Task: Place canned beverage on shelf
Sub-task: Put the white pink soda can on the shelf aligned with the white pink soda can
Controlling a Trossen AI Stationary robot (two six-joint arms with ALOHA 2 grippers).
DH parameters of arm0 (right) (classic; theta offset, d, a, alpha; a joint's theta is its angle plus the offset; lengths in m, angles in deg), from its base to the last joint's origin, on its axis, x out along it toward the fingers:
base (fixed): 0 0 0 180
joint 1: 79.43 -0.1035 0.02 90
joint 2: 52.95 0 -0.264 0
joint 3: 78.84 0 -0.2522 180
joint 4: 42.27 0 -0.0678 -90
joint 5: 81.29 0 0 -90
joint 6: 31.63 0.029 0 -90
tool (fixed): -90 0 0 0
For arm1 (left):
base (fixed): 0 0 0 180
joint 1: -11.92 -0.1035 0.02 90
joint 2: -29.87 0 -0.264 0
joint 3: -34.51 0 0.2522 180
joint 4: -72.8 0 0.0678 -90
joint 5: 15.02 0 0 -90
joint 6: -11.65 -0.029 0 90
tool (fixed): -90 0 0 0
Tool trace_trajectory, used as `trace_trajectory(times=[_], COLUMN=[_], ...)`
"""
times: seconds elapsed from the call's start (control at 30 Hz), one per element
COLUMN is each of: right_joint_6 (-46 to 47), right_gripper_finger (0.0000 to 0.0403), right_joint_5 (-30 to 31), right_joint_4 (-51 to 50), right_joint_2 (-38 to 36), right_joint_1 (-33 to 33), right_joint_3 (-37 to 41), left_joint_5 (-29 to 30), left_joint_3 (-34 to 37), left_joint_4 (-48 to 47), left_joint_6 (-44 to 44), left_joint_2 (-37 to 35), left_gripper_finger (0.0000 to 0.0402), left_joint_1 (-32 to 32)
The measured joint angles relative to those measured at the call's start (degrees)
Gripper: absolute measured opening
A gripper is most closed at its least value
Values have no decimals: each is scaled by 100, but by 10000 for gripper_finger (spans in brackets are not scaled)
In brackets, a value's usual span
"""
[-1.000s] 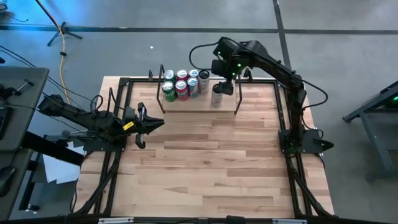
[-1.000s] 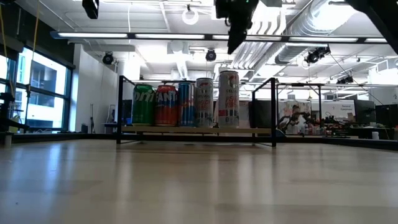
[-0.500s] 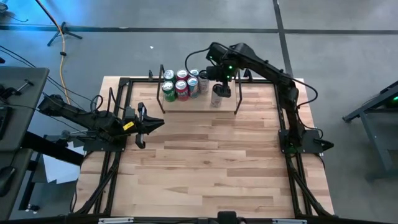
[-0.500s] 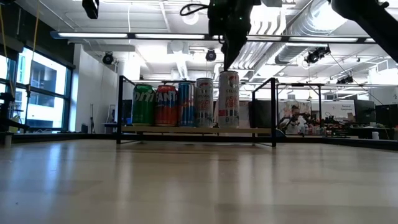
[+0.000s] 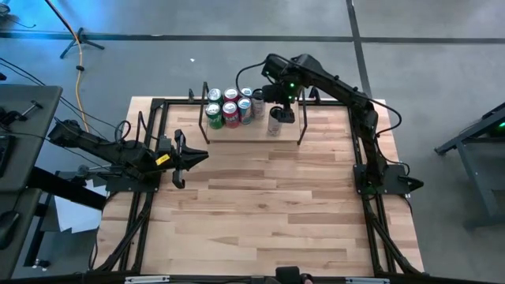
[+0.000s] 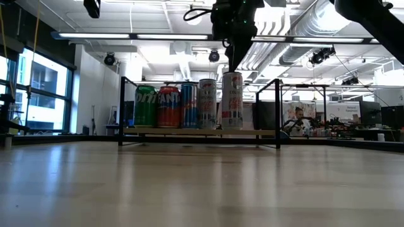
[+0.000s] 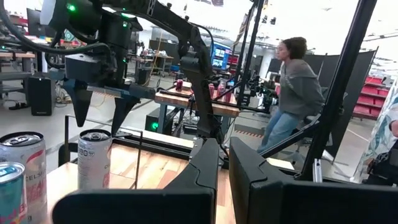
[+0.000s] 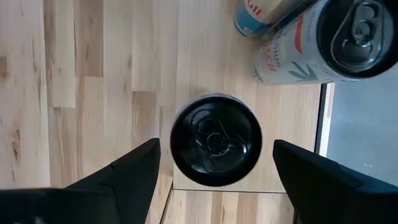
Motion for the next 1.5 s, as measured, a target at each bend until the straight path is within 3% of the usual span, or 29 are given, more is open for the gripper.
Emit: trace_trajectory(times=[0.97, 1.23, 1.37, 1.5], right_joint_6=[124, 124, 334, 1123], right_gripper_finger=[298, 241, 240, 240], right_joint_5=[-13, -11, -6, 18], right_joint_4=[-81, -36, -17, 78], right_joint_2=[407, 407, 407, 407], right_joint_1=[-4, -7, -11, -32], right_joint_3=[4, 4, 4, 4], left_joint_5=[4, 2, 2, 2], left_joint_3=[0, 0, 0, 0], left_joint_4=[-15, -55, -54, -54], left_joint_6=[-2, -6, -2, 4], left_joint_2=[2, 2, 2, 2], left_gripper_finger=[0, 0, 0, 0], left_joint_1=[-2, 0, -1, 0])
